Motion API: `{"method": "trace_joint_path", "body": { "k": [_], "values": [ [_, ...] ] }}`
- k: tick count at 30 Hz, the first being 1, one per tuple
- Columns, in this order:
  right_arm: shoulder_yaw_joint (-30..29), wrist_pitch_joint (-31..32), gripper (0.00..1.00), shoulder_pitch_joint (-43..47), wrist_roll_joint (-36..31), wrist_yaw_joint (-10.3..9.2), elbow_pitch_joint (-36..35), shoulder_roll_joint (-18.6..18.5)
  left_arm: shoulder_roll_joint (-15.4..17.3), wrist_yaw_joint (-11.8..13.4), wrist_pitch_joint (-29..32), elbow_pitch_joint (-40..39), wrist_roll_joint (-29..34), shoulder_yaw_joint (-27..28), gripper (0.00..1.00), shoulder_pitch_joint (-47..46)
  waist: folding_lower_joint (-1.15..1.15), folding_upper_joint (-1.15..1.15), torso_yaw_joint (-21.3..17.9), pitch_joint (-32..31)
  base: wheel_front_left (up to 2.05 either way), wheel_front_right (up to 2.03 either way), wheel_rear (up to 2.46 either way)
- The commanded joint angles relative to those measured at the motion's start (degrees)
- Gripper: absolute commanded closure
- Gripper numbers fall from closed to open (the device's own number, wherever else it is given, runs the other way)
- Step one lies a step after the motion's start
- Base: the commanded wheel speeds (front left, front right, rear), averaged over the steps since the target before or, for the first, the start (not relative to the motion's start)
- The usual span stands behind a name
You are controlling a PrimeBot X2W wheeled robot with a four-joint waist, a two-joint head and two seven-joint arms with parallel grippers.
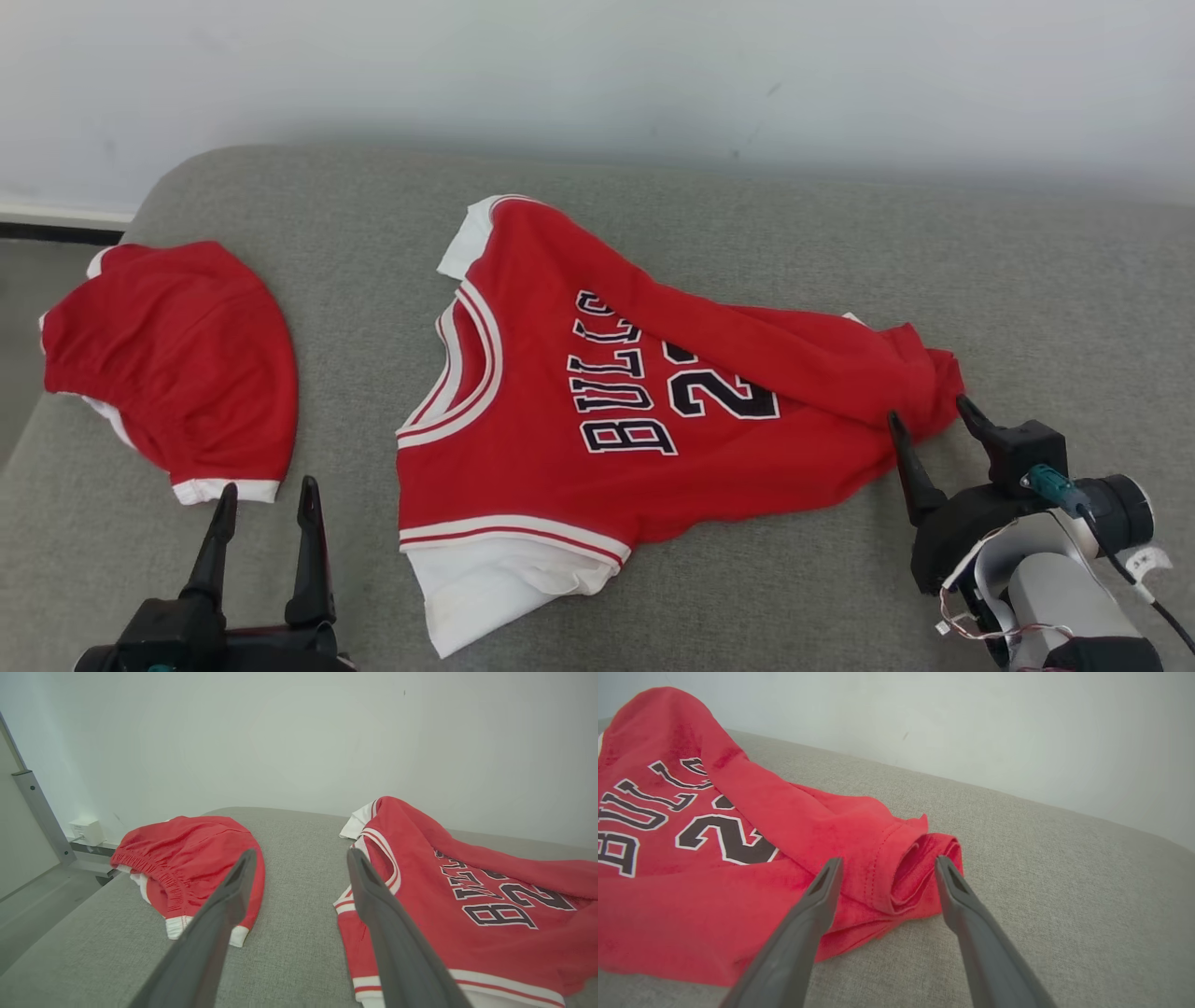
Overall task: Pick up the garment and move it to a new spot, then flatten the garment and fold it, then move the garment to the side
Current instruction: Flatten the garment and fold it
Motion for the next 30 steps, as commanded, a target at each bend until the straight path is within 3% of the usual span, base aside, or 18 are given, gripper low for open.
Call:
{"method": "trace_joint_path", "body": {
  "k": [1,2,3,4,8,12,21,30],
  "values": [
    [0.33,0.08,0.00,-1.29,0.55,0.04,2.11,-0.55,-0.19,-0.25,-0.19,0.24,0.26,-0.09,0.00,-0.79,0.00,0.00,2.44,1.41,0.00,0.00,0.00],
    [0.81,0.24,0.18,-2.12,0.87,0.04,3.81,-0.63,-0.24,-0.31,-0.19,0.32,0.25,-0.13,0.00,-0.95,0.00,0.00,2.77,1.53,0.00,0.00,0.00],
    [1.19,0.09,0.68,-2.92,1.09,0.03,5.27,-0.73,-0.29,-0.39,-0.20,0.42,0.24,-0.24,0.00,-1.06,0.00,0.00,3.05,1.58,0.00,0.00,0.00],
    [1.43,-0.19,1.00,-3.82,1.33,0.03,6.55,-0.85,-0.31,-0.45,-0.19,0.48,0.17,-0.15,0.00,-1.04,0.00,0.00,3.20,1.59,0.00,0.00,0.00],
    [3.17,-1.59,1.00,-6.10,2.29,0.04,9.55,-1.19,-0.41,-0.39,-0.19,0.67,0.24,0.28,0.00,-0.26,0.00,0.00,2.92,0.90,0.00,0.00,0.00],
    [5.54,-2.67,1.00,-5.84,3.24,0.03,7.24,-1.00,-0.43,-0.40,-0.19,0.94,0.40,0.82,0.00,1.02,0.00,0.00,1.28,-1.37,0.00,0.00,0.00],
    [11.62,-2.59,1.00,3.30,3.74,0.03,-13.55,-1.81,-0.43,-0.52,-0.19,1.02,-0.21,0.97,0.00,4.10,0.00,0.00,-3.72,-6.37,0.00,0.00,0.00],
    [10.34,2.38,1.00,12.61,4.32,0.03,-32.37,-2.07,-0.43,-0.06,-0.19,0.34,-0.86,0.58,0.00,4.89,0.00,0.00,-5.77,-6.79,0.00,0.00,0.00]
  ]
}}
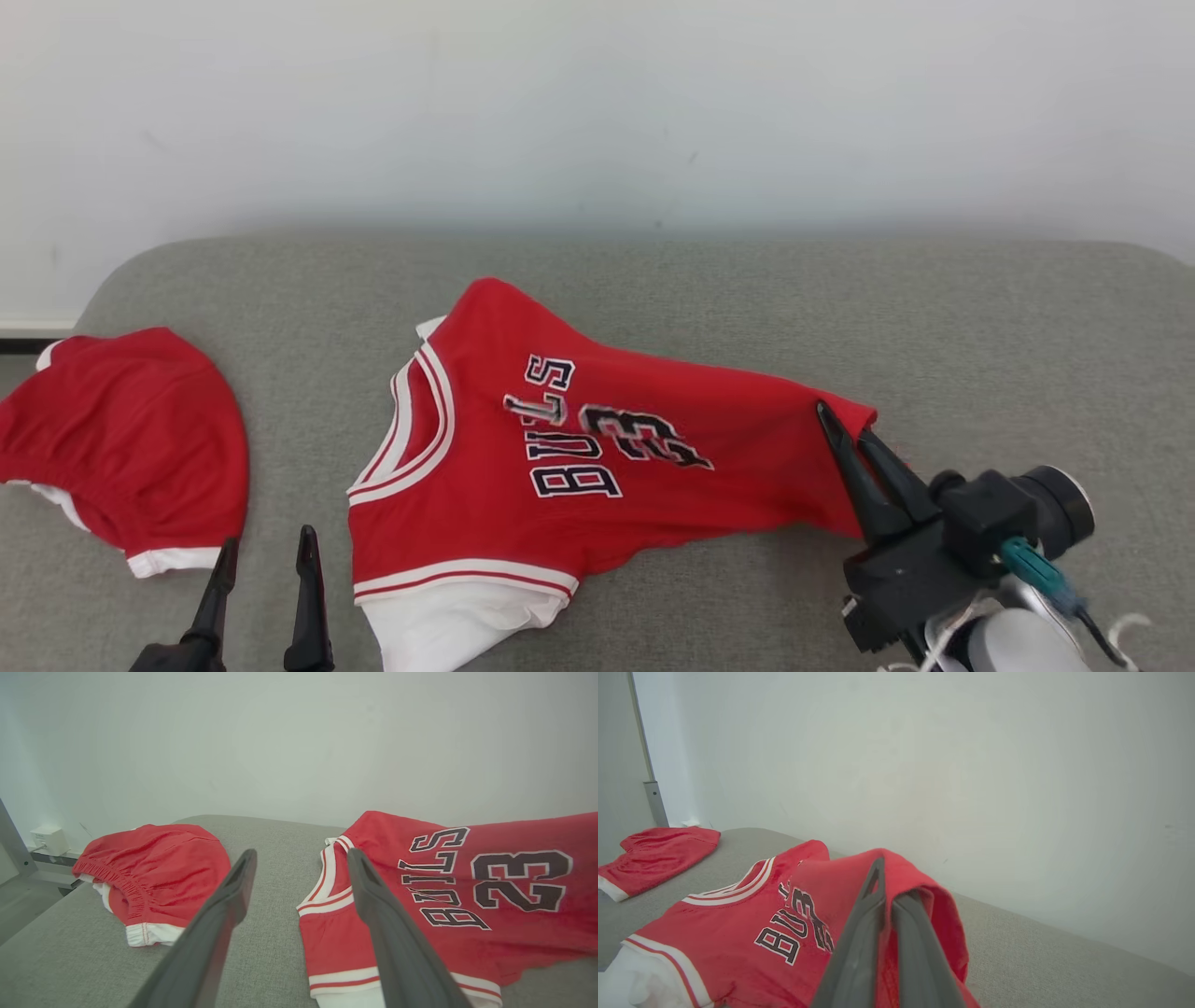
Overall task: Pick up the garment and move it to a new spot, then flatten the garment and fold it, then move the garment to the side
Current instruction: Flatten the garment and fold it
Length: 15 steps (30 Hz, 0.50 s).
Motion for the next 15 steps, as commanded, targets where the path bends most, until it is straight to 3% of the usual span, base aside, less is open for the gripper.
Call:
{"method": "trace_joint_path", "body": {
  "k": [1,7,10,15],
  "values": [
    [-0.49,0.40,1.00,1.13,0.60,0.03,-1.48,0.15,-0.08,0.01,-0.19,-0.16,-0.28,-0.02,0.00,0.88,0.00,0.00,-0.59,-0.40,0.00,0.00,0.00],
    [-3.16,6.27,1.00,6.99,0.78,0.03,-14.46,1.15,-0.08,0.04,-0.19,-0.38,-0.52,0.70,0.00,0.86,0.00,0.00,-0.67,0.13,0.00,0.00,0.00],
    [-4.29,7.85,1.00,8.08,0.50,0.03,-15.82,0.13,-0.09,0.32,-0.19,-0.39,-0.71,0.08,0.00,0.53,0.00,0.00,-0.01,0.37,0.00,0.00,0.00],
    [-5.77,7.34,1.00,7.07,1.00,0.03,-12.42,-0.96,-0.08,0.40,-0.19,-0.05,-1.18,-0.69,0.00,-0.44,0.00,0.00,1.54,1.19,0.00,0.00,0.00]
  ]
}}
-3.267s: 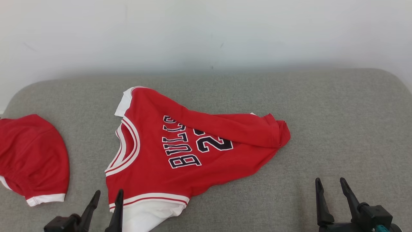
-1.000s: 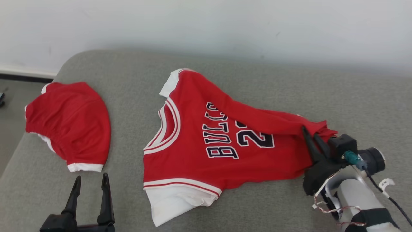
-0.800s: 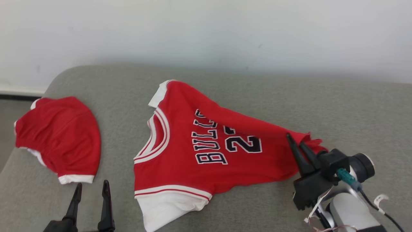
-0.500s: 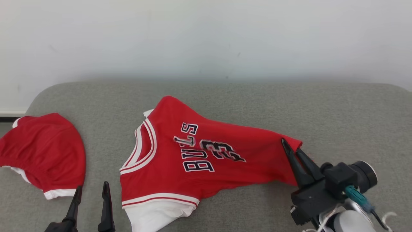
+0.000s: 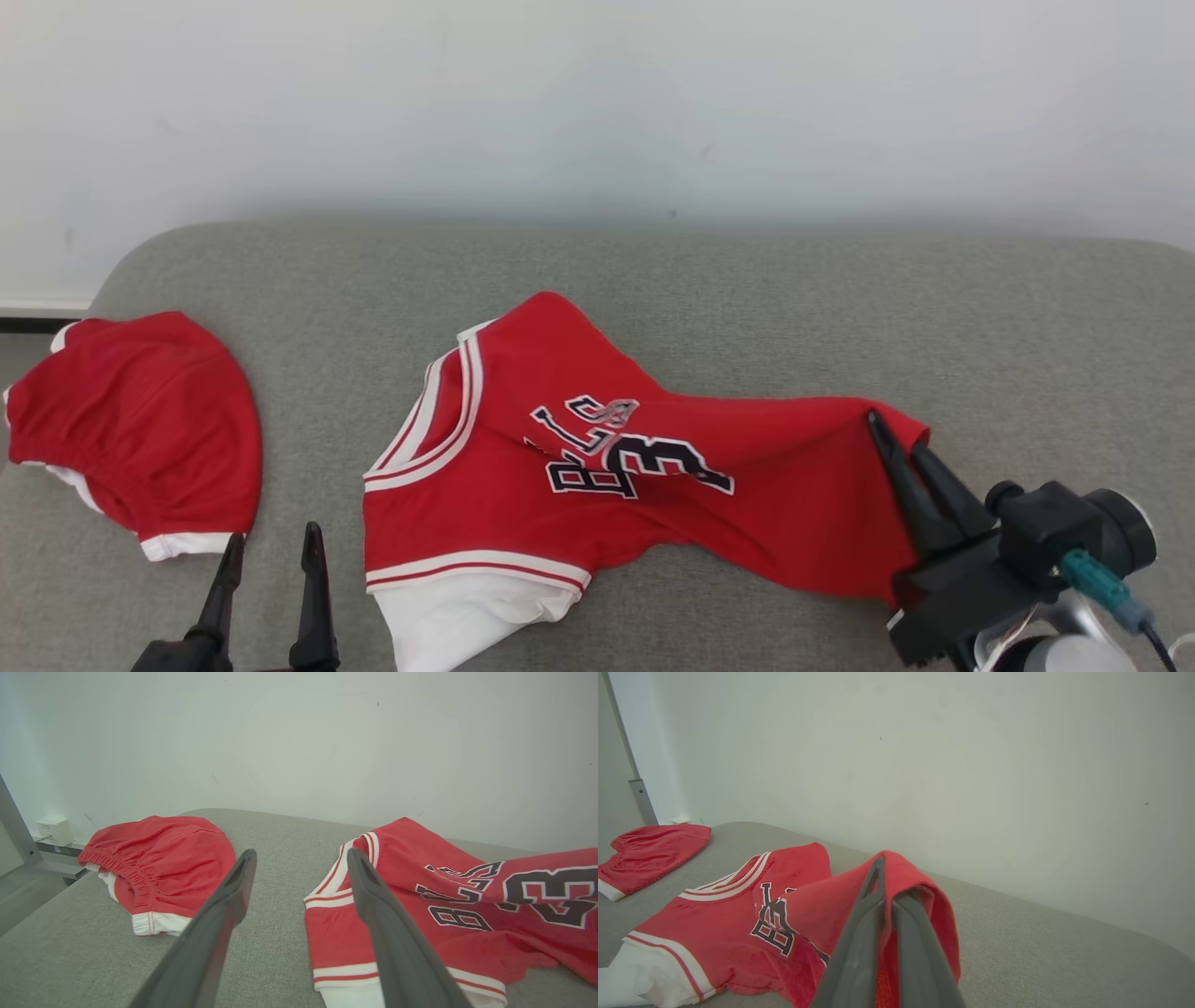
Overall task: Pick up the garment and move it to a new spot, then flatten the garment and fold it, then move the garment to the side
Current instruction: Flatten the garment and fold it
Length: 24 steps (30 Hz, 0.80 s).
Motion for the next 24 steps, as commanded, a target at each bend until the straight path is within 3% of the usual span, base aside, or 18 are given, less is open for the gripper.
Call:
{"method": "trace_joint_path", "body": {
  "k": [1,21,22,23,24],
  "values": [
    [-0.34,-0.75,1.00,-1.17,0.33,0.04,0.88,-0.51,-0.07,0.14,-0.20,0.09,-0.18,-0.18,0.00,-0.48,0.00,0.00,0.82,0.60,0.00,0.00,0.00],
    [-3.04,-10.26,1.00,-32.78,-0.57,0.03,51.30,-4.70,-0.07,-0.14,-0.20,1.55,-0.97,-5.48,0.00,-5.62,0.00,0.00,9.38,7.07,0.00,0.00,0.00],
    [-3.32,-10.49,0.55,-33.79,-0.88,0.03,53.52,-4.80,-0.06,-0.14,-0.20,1.60,-0.98,-5.65,0.00,-5.84,0.00,0.00,9.57,7.26,0.00,0.00,0.00],
    [-3.35,-10.47,0.00,-34.84,-1.36,0.03,55.64,-4.73,-0.06,-0.10,-0.20,1.70,-1.01,-5.81,0.00,-5.96,0.00,0.00,9.72,7.43,0.00,0.00,0.00],
    [-3.13,-10.63,0.00,-35.91,-1.61,0.03,57.43,-4.42,-0.07,-0.01,-0.20,1.75,-1.06,-6.00,0.00,-6.03,0.00,0.00,9.78,7.48,0.00,0.00,0.00]
  ]
}}
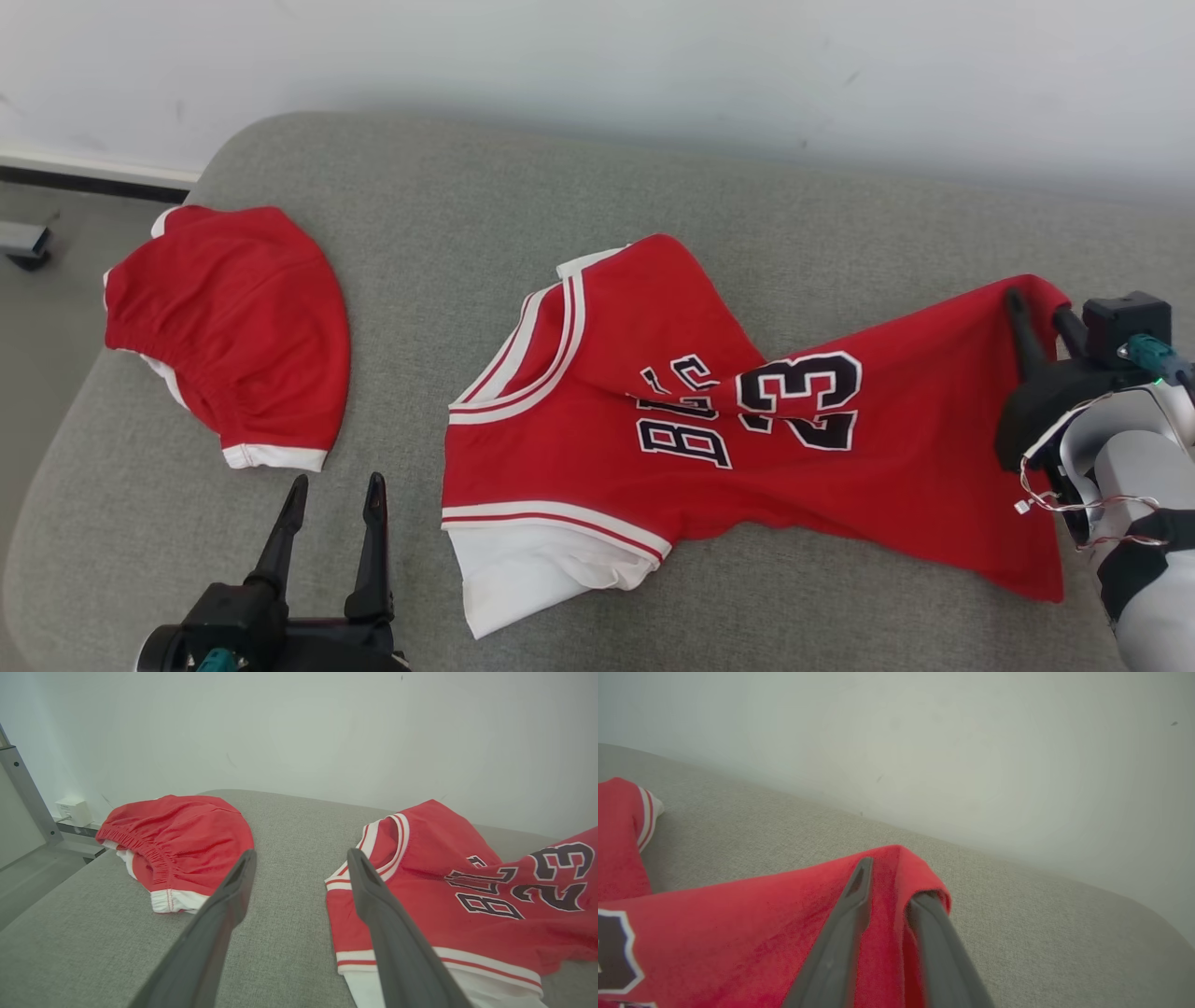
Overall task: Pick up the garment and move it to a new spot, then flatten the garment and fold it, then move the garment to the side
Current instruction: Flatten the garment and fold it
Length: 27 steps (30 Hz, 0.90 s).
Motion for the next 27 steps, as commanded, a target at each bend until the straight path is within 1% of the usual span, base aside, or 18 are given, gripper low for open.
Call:
{"method": "trace_joint_path", "body": {
  "k": [1,4,6,11,16,19,23,27],
  "values": [
    [0.21,-0.22,0.00,-1.10,-0.77,0.03,1.63,0.04,-0.06,0.22,-0.19,0.10,-0.42,-0.20,0.00,-0.76,-0.01,-0.01,1.01,1.02,0.00,0.00,0.00],
    [0.89,-1.18,0.00,-2.87,-1.22,0.03,5.66,0.45,-0.05,0.44,-0.19,0.25,-0.36,-0.38,0.00,-0.58,-0.01,-0.01,0.59,0.85,0.00,0.00,0.00],
    [0.97,-1.85,0.00,-3.05,-0.90,0.03,7.04,0.60,-0.06,0.47,-0.19,0.27,-0.21,-0.20,0.00,-0.10,-0.01,-0.01,-0.13,0.21,0.00,0.00,0.00],
    [1.34,-2.62,0.00,-0.17,0.12,0.03,5.14,1.04,-0.04,0.65,-0.19,0.01,0.54,1.09,0.00,1.46,-0.01,-0.01,-2.95,-2.06,0.00,0.00,0.00],
    [1.43,-2.66,0.00,6.26,1.44,0.03,-2.23,0.39,-0.04,0.19,-0.20,-0.37,1.81,3.36,0.00,3.55,-0.01,-0.01,-6.76,-4.45,0.00,0.00,0.00],
    [-0.31,-2.59,0.00,10.56,2.39,0.03,-8.62,0.19,-0.06,0.15,-0.19,-0.71,2.05,4.21,0.00,4.58,-0.01,-0.01,-8.35,-5.29,0.00,0.00,0.00],
    [-3.50,-2.58,0.00,16.79,3.64,0.03,-18.25,1.25,-0.05,0.02,-0.19,-1.23,2.35,5.39,0.00,6.01,-0.01,-0.01,-10.27,-6.51,0.00,0.00,0.00],
    [-5.98,-2.58,0.00,23.13,2.74,0.03,-27.59,2.36,-0.05,-0.23,-0.19,-1.76,2.84,6.38,0.00,7.05,-0.01,-0.01,-11.74,-7.11,0.00,0.00,0.00]
  ]
}}
